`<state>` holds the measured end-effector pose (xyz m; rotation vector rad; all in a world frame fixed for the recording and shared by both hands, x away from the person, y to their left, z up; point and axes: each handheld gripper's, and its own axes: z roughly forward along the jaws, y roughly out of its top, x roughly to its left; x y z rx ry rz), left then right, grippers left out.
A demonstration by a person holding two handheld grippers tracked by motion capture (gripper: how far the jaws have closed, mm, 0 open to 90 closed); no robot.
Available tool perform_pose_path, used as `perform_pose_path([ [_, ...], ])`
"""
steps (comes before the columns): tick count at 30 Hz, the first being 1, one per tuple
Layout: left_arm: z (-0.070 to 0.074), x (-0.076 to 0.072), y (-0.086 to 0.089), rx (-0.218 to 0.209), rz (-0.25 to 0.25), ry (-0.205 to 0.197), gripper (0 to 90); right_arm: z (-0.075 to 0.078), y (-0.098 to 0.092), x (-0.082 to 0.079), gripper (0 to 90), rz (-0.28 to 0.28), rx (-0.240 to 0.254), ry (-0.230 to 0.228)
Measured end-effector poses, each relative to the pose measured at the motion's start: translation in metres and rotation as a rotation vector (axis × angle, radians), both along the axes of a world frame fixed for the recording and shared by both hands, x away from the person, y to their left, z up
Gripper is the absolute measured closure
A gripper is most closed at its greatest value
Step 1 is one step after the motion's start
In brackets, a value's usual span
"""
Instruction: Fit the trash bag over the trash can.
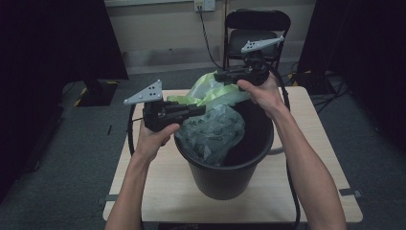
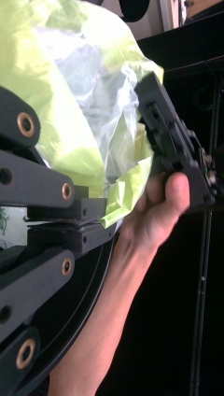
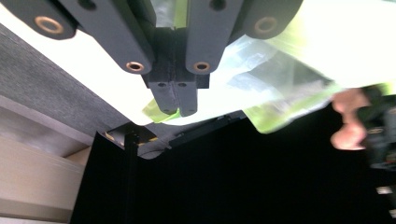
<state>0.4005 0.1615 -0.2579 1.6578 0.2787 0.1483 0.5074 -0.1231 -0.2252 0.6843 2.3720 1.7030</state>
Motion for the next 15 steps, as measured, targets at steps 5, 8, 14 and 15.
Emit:
perform_pose_path([
  [5, -0.001, -0.011, 0.000, -0.021, -0.010, -0.004, 88.3, 0.000, -0.006, 0.011, 90.0, -0.036, -0.001, 0.014],
  [8, 0.002, -0.019, -0.002, -0.033, -0.019, -0.019, 88.4, -0.003, -0.008, 0.022, 90.0, -0.066, -0.023, 0.037],
  [14, 0.010, -0.041, -0.005, -0.030, -0.030, -0.062, 88.4, -0.008, -0.004, 0.039, 90.0, -0.079, -0.043, 0.053],
  [15, 0.011, -0.045, -0.006, -0.031, -0.035, -0.071, 88.4, -0.011, -0.004, 0.043, 90.0, -0.079, -0.046, 0.059],
])
